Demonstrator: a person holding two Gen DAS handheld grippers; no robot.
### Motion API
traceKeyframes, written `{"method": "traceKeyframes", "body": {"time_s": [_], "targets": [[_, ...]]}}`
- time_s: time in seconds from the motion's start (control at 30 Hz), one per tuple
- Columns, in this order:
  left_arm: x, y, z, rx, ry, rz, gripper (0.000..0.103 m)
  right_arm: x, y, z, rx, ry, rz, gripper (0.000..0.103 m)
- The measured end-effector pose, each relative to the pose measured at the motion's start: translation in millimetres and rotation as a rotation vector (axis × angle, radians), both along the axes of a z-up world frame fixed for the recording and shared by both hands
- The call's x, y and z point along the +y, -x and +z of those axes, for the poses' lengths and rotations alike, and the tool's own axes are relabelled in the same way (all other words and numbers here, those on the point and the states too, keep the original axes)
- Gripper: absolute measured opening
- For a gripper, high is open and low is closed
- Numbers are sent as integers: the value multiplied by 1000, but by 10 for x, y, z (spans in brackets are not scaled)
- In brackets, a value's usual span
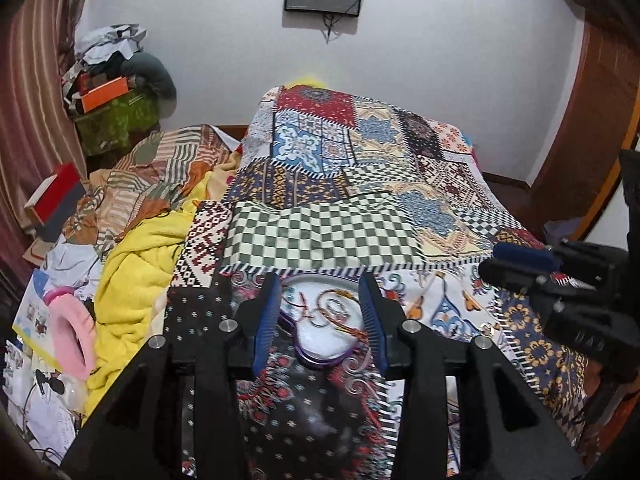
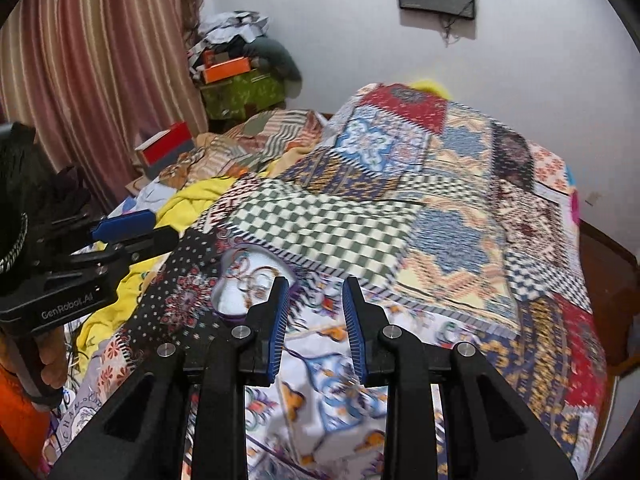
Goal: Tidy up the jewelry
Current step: 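Move both tools back toward the gold rings on the quilt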
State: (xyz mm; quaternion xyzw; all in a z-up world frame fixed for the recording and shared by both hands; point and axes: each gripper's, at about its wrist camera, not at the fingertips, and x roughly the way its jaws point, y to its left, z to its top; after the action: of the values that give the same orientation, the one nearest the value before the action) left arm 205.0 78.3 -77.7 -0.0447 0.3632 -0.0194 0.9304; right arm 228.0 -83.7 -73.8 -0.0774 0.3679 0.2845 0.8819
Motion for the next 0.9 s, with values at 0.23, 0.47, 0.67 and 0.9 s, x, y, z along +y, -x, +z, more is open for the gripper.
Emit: {"method": "traceKeyframes", "body": {"time_s": [0.23,0.47,0.67,0.9], "targets": [[-343,40,35,10,-22,-54,40,-411,79,80,-15,3,-71,25],[-636,-14,-67,44,-20,-108,41,-747,111,14,-1,25,-124,25],[-880,-122,-358,128,-15,-160,41,-936,95,-175,53,23,-149,25],[-1123,-209,-723,216,-19,-225,41,-999,13,-568,147,72,-156,25]]}}
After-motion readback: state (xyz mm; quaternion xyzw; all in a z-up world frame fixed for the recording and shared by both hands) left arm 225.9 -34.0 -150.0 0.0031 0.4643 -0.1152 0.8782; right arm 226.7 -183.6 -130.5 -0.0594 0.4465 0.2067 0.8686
